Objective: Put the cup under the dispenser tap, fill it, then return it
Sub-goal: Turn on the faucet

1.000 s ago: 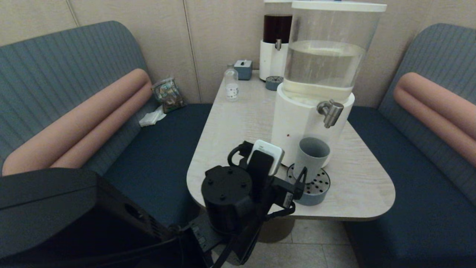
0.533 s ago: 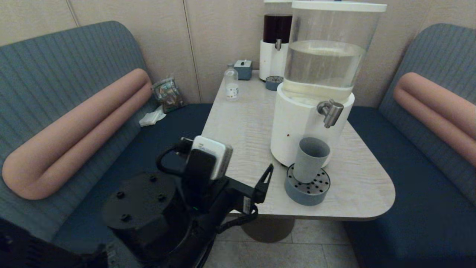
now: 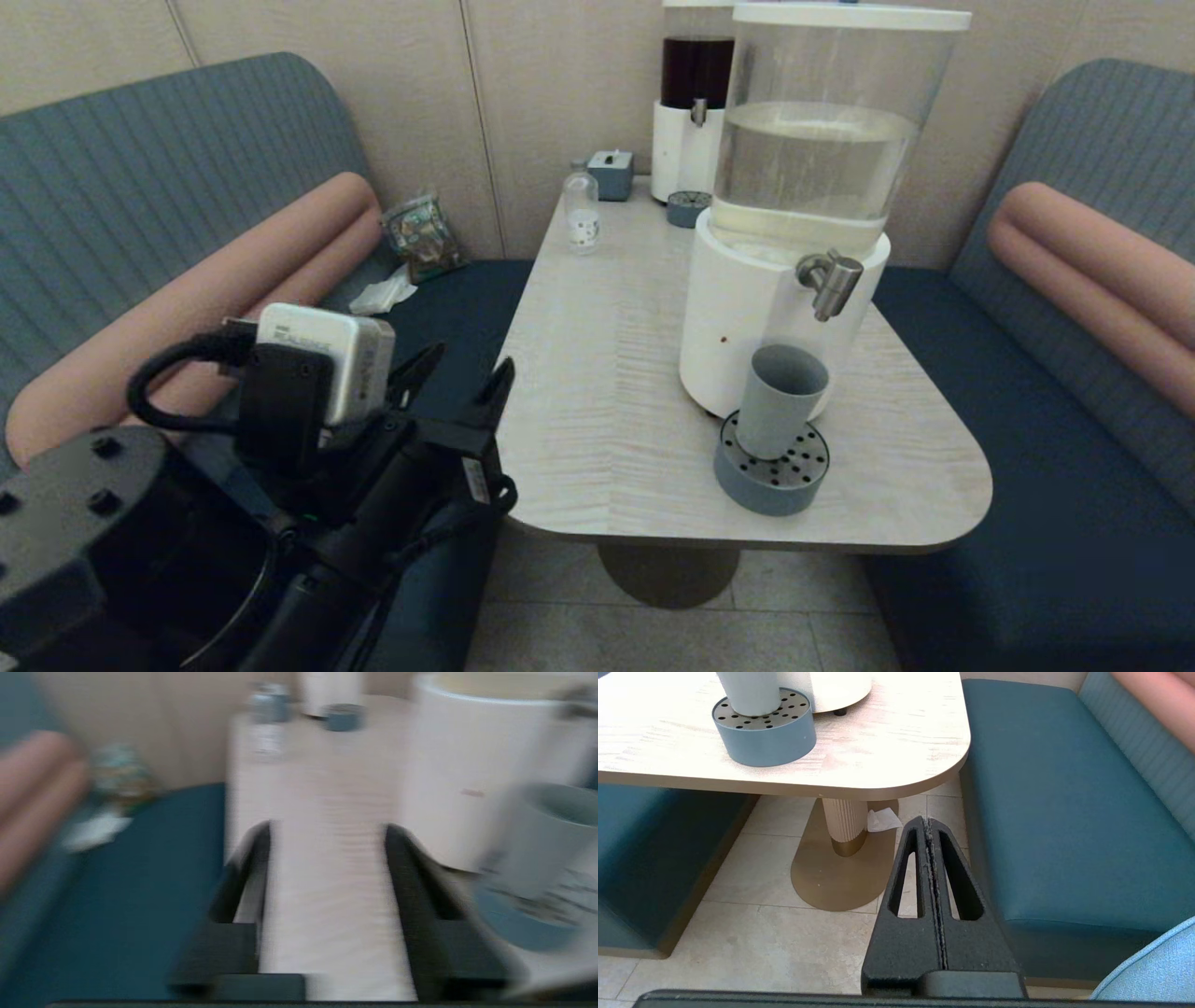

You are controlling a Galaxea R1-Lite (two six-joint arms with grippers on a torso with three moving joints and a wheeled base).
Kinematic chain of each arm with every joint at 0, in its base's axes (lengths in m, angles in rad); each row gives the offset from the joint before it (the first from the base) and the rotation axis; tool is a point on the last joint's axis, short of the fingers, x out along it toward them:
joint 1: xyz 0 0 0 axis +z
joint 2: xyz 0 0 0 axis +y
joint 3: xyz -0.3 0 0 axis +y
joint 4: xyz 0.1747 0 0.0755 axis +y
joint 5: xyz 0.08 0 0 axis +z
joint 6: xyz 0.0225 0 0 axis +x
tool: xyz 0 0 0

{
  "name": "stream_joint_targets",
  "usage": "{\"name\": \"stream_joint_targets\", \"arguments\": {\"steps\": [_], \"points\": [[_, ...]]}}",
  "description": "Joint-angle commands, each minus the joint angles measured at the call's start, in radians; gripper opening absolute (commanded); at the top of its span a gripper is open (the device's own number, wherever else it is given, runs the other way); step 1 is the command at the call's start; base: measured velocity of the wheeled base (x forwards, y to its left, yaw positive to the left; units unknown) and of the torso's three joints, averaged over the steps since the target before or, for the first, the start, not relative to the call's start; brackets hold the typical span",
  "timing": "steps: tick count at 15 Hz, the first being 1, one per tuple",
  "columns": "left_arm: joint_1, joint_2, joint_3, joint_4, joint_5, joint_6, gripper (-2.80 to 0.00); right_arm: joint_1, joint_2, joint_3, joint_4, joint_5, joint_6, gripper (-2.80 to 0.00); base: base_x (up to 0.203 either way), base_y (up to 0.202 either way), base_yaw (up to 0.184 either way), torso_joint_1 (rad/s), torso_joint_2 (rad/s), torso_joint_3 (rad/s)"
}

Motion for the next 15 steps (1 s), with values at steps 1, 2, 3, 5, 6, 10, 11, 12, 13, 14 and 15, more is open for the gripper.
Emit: {"name": "stream_joint_targets", "arguments": {"steps": [1, 2, 3, 5, 6, 10, 11, 12, 13, 14, 15], "points": [[0.055, -0.029, 0.006, -0.009, 0.019, 0.009, -2.80, 0.000, 0.000, 0.000, 0.000, 0.000, 0.000, -2.80, 0.000, 0.000, 0.000, 0.000, 0.00, 0.000], [0.091, -0.035, 0.018, -0.012, 0.044, 0.020, -2.80, 0.000, 0.000, 0.000, 0.000, 0.000, 0.000, -2.80, 0.000, 0.000, 0.000, 0.000, 0.00, 0.000], [0.107, -0.057, 0.040, -0.012, 0.066, 0.027, -2.80, 0.000, 0.000, 0.000, 0.000, 0.000, 0.000, -2.80, 0.000, 0.000, 0.000, 0.000, 0.00, 0.000], [0.146, -0.103, 0.074, -0.007, 0.142, 0.034, -2.80, 0.000, 0.000, 0.000, 0.000, 0.000, 0.000, -2.80, 0.000, 0.000, 0.000, 0.000, 0.00, 0.000], [0.171, -0.124, 0.088, -0.003, 0.173, 0.040, -2.80, 0.000, 0.000, 0.000, 0.000, 0.000, 0.000, -2.80, 0.000, 0.000, 0.000, 0.000, 0.00, 0.000], [0.321, -0.211, 0.164, 0.046, 0.219, 0.052, -2.80, 0.000, 0.000, 0.000, 0.000, 0.000, 0.000, -2.80, 0.000, 0.000, 0.000, 0.000, 0.00, 0.000], [0.364, -0.240, 0.186, 0.058, 0.218, 0.054, -2.80, 0.000, 0.000, 0.000, 0.000, 0.000, 0.000, -2.80, 0.000, 0.000, 0.000, 0.000, 0.00, 0.000], [0.404, -0.266, 0.206, 0.074, 0.220, 0.055, -2.80, 0.001, 0.000, 0.000, 0.000, 0.000, 0.000, -2.80, 0.000, 0.000, 0.000, 0.000, 0.00, 0.000], [0.441, -0.294, 0.220, 0.091, 0.222, 0.055, -2.80, 0.002, 0.000, 0.000, 0.000, 0.000, 0.000, -2.80, 0.000, 0.000, 0.000, 0.000, 0.00, 0.000], [0.490, -0.332, 0.232, 0.110, 0.222, 0.054, -2.80, 0.000, 0.000, 0.000, 0.000, 0.000, 0.000, -2.80, 0.000, 0.000, 0.000, 0.000, 0.00, 0.000], [0.550, -0.370, 0.248, 0.127, 0.224, 0.052, -2.80, 0.000, 0.000, 0.000, 0.000, 0.000, 0.000, -2.80, 0.000, 0.000, 0.000, 0.000, 0.00, 0.000]]}}
